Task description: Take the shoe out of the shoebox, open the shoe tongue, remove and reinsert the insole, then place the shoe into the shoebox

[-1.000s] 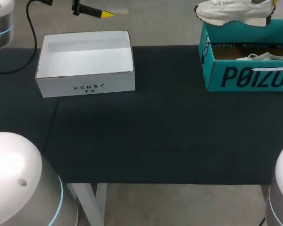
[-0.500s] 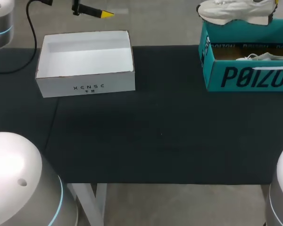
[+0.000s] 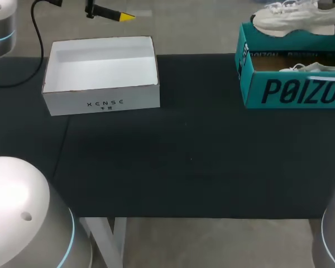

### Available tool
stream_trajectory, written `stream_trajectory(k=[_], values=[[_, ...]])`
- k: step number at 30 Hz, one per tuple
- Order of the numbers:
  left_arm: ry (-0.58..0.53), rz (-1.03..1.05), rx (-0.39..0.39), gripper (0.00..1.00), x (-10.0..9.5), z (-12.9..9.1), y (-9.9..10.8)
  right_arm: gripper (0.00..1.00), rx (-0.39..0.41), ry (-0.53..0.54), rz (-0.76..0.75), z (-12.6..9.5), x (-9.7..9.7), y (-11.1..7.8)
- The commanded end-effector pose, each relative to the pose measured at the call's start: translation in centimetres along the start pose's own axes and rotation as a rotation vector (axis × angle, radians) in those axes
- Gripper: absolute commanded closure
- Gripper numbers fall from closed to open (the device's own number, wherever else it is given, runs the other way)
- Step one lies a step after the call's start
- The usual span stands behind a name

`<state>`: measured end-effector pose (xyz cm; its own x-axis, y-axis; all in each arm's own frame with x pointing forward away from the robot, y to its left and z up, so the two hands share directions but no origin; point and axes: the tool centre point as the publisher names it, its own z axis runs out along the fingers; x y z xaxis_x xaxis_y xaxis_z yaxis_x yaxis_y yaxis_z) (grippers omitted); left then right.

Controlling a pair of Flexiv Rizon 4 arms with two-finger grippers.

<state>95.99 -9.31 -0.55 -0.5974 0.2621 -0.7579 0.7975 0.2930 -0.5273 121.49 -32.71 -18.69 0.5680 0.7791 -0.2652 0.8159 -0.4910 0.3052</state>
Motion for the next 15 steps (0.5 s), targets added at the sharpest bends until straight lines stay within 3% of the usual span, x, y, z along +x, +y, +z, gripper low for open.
stream_trajectory(k=[1,15], values=[[0.004,0.000,-0.001,0.00,-0.1,0.0,0.0,1.00,-0.029,0.044,-0.004,1.5,-0.4,-1.0],[0.004,0.000,-0.001,0.00,-0.1,0.0,0.0,1.00,-0.065,0.058,-0.028,6.6,-0.3,-1.8]])
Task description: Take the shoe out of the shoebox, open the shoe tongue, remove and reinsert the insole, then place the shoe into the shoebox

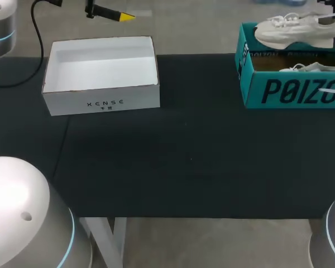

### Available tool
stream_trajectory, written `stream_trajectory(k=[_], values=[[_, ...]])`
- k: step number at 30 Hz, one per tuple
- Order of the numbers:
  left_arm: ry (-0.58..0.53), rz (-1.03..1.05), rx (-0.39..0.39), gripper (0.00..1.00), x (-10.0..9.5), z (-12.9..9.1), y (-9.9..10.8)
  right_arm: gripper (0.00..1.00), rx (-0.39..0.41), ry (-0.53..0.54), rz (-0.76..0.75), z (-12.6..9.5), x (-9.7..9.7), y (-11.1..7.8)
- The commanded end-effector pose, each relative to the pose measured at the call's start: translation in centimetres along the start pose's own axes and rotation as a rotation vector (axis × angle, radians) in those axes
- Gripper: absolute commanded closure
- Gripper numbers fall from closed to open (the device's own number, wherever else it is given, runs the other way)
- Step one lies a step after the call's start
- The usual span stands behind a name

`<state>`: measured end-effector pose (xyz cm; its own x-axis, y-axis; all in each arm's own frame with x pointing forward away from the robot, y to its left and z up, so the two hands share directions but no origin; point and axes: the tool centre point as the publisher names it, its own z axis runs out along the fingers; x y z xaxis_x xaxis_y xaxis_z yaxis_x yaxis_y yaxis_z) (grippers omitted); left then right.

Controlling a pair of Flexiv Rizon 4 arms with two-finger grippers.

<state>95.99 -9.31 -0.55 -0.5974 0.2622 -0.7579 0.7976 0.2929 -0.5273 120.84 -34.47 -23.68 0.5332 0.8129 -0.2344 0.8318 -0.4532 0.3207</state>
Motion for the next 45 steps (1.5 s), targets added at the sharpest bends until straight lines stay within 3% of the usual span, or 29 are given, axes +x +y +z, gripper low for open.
stream_trajectory(k=[1,11,19,32,43,44,45], values=[[0.004,0.000,-0.001,0.00,-0.1,0.0,0.0,1.00,-0.044,-0.001,0.011,1.8,0.1,-0.6],[0.004,0.000,-0.001,0.00,-0.1,0.0,0.0,1.00,-0.038,-0.049,-0.039,6.1,0.4,-1.6],[0.004,0.000,-0.001,0.00,-0.1,0.0,0.0,1.00,0.011,-0.071,-0.056,8.5,0.7,-1.9],[0.004,0.000,-0.001,0.00,-0.1,0.0,0.0,1.00,0.050,-0.126,-0.027,10.7,0.4,-1.6],[0.004,0.000,-0.001,0.00,-0.1,0.0,0.0,1.00,0.080,-0.172,-0.049,11.9,0.6,-2.6],[0.004,0.000,-0.001,0.00,-0.1,0.0,0.0,0.91,0.088,-0.174,-0.048,11.8,0.6,-2.7],[0.004,0.000,-0.001,0.00,-0.1,0.0,0.0,0.20,0.090,-0.174,-0.050,11.6,0.5,-2.7]])
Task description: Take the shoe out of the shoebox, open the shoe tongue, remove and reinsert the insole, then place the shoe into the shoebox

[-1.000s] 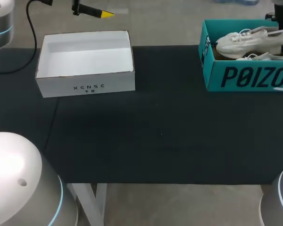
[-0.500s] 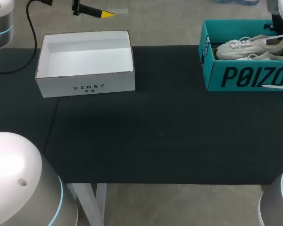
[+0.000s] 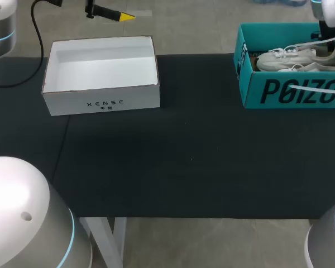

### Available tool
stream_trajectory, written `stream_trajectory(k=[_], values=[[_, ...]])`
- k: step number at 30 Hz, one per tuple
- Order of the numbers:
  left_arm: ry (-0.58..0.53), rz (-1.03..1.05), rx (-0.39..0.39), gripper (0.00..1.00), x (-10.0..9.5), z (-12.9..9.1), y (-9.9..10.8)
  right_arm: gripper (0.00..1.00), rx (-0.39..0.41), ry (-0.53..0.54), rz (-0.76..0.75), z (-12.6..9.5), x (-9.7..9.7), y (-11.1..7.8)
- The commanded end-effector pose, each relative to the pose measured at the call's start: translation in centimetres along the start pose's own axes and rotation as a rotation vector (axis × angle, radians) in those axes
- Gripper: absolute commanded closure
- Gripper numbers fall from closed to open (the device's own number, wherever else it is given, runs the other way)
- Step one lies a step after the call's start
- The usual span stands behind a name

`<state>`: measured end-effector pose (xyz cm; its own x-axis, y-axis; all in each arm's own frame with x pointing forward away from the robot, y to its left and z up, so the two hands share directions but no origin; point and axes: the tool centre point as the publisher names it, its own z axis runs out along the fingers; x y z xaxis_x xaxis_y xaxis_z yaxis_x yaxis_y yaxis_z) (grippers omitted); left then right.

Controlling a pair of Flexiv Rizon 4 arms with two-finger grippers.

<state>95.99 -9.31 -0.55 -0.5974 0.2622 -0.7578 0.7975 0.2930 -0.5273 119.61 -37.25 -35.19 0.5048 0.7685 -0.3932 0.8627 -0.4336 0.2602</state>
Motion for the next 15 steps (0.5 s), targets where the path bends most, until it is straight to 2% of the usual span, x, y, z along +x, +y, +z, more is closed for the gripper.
stream_trajectory(k=[1,10,14,15], values=[[0.004,0.000,-0.001,0.00,-0.1,0.0,0.0,0.00,0.038,-0.018,0.007,-0.2,0.5,0.8],[0.004,0.000,-0.001,0.00,-0.1,0.0,0.0,0.00,0.018,0.028,-0.002,-4.4,-2.9,-0.5],[0.004,0.000,-0.001,0.00,-0.1,0.0,0.0,0.00,0.063,0.050,-0.002,-6.7,-4.4,-0.9],[0.004,0.000,-0.001,0.00,-0.1,0.0,0.0,0.00,0.048,0.050,0.012,-7.3,-4.6,-1.0]])
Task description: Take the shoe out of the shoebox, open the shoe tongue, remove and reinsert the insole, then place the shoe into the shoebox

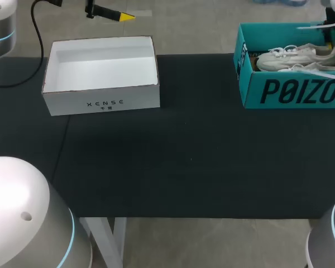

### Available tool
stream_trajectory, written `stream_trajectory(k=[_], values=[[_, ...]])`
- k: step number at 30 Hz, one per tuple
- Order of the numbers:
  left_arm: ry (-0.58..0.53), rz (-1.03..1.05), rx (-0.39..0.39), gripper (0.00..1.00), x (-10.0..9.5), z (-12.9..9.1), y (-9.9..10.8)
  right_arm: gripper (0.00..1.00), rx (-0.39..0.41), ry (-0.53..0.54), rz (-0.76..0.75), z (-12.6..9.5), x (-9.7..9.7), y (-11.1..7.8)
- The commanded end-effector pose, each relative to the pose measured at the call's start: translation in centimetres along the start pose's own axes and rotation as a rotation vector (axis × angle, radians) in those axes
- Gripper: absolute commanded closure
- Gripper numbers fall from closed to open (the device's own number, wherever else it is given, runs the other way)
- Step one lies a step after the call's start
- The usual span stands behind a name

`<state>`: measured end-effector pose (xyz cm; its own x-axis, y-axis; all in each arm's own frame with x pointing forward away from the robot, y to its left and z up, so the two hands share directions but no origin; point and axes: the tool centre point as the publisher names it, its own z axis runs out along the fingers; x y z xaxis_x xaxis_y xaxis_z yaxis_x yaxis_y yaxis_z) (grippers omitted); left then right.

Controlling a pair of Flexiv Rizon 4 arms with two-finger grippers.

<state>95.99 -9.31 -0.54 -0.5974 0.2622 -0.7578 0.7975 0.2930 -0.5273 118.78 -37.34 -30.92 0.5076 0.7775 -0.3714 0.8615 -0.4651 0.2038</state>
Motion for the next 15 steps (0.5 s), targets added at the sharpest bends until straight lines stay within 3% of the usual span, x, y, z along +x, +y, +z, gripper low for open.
stream_trajectory(k=[1,7,10,15], values=[[0.004,0.000,-0.001,0.00,-0.1,0.0,0.0,0.00,-0.011,0.042,-0.003,-4.3,-2.6,-1.9],[0.004,0.000,-0.001,0.00,-0.1,0.0,0.0,0.00,0.036,0.120,-0.032,-8.3,-3.5,-2.6],[0.004,0.000,-0.001,0.00,-0.1,0.0,0.0,0.00,0.079,0.209,-0.076,-10.0,-3.6,-2.7],[0.004,0.000,-0.001,0.00,-0.1,0.0,0.0,0.00,0.083,0.279,-0.131,-12.4,-3.8,-2.8]])
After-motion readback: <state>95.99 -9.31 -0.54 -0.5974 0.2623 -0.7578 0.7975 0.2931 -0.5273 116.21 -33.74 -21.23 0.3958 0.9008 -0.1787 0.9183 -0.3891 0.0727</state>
